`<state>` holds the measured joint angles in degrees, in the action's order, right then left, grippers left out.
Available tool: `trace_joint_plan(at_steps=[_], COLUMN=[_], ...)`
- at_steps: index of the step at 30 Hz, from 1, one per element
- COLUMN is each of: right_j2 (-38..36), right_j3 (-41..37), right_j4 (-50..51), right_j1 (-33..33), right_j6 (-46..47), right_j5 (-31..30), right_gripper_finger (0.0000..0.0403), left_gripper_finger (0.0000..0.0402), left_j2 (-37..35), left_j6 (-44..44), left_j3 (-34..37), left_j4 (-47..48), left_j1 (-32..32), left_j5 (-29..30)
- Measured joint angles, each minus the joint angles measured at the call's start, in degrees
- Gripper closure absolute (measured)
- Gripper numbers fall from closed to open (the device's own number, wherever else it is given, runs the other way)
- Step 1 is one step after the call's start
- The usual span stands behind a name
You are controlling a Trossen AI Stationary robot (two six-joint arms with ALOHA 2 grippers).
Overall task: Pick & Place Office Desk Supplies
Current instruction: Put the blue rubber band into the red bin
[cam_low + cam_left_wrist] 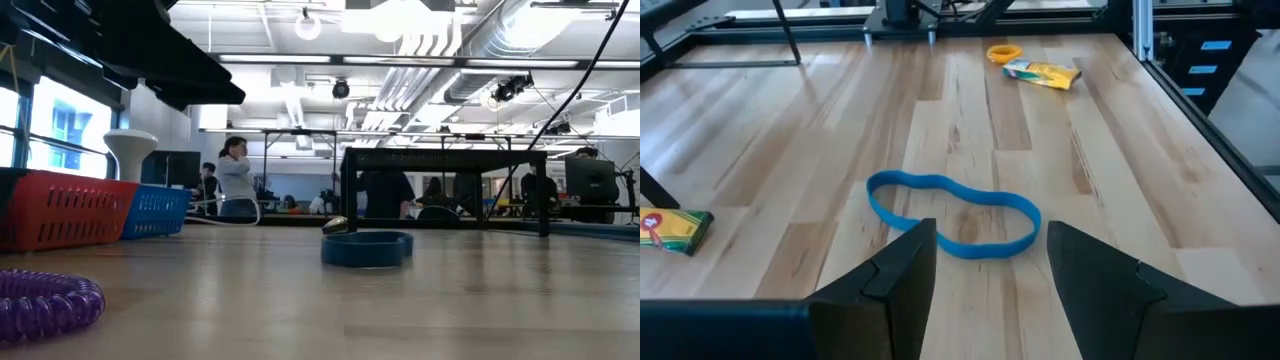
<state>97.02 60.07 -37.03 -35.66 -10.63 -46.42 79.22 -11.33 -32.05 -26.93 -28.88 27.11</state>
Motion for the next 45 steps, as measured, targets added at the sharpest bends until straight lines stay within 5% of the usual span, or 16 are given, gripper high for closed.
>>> trace_joint_plan(at_steps=[6, 21, 32, 45], right_j2=[-0.03, -0.03, 0.02, 0.04], right_j3=[-0.02, -0.02, -0.02, -0.02], right_j4=[4.95, 8.95, 10.27, 11.41], right_j1=[0.39, 4.66, 6.22, 6.79], right_j6=[4.64, 14.39, 16.87, 16.91], right_j5=[0.63, 13.81, 14.04, 13.43], right_gripper_finger=[0.0399, 0.0399, 0.0399, 0.04], left_gripper_finger=[0.0217, 0.0217, 0.0217, 0.0217], left_j2=[0.0, 0.07, 2.13, 7.9], left_j6=[0.03, 2.91, -1.24, -10.15], left_j3=[0.0, -0.02, -0.04, -0.09], left_j4=[-3.91, -17.04, -20.46, -32.44], left_j1=[-0.79, -3.65, -2.31, 3.18], left_j5=[0.06, 0.0, -0.87, -15.32])
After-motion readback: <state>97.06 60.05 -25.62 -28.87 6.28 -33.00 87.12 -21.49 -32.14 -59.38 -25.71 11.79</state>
